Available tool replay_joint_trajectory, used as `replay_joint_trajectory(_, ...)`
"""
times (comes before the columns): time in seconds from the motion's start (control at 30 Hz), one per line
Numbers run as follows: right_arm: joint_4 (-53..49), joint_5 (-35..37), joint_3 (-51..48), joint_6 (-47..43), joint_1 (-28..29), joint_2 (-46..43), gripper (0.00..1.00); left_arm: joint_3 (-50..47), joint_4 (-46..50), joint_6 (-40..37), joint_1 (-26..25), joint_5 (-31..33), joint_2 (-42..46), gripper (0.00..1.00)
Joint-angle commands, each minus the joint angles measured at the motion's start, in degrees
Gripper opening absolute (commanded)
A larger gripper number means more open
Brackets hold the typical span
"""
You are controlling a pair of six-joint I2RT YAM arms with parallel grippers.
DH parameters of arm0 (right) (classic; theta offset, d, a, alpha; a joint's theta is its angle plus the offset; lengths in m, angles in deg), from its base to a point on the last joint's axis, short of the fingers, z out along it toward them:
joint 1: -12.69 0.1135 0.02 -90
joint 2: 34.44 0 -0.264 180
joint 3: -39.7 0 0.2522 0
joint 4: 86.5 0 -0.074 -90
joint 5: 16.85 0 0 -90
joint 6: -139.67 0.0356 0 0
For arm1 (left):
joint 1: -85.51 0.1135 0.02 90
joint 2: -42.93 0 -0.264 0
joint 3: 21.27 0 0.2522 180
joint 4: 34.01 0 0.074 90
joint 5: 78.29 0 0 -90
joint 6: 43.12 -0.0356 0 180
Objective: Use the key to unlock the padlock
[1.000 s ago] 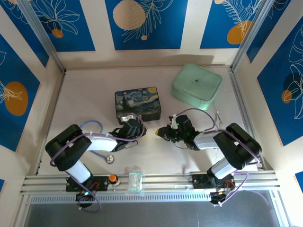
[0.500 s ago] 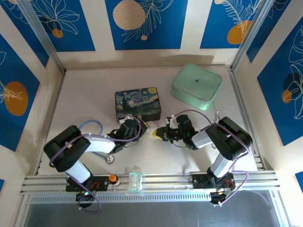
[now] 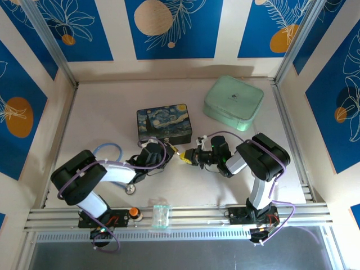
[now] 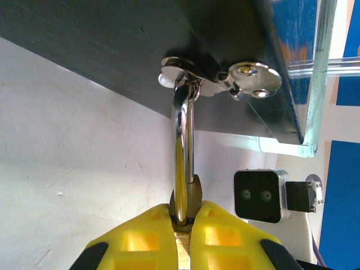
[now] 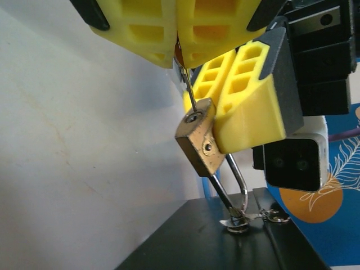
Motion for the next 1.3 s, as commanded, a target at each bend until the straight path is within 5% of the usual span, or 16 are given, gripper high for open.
replay_joint_trajectory(0.0,4.0,-1.6,0.9,1.4,0.0,0.8,0.0,0.2,-3.5,-0.8,0.5,-1.0,2.3,0.0)
replay_joint_trajectory(0.87,10.2,1.6,2.0,6.3,0.2,5.3,0.0,0.0,-7.8,0.9,0.1,-3.5,2.2,0.0)
replay_joint_trajectory(1.27,16.6,-5.0,4.7,8.9,-2.7,9.2,0.0,0.0,-10.5,0.8,-0.3,-5.7,2.1,0.0)
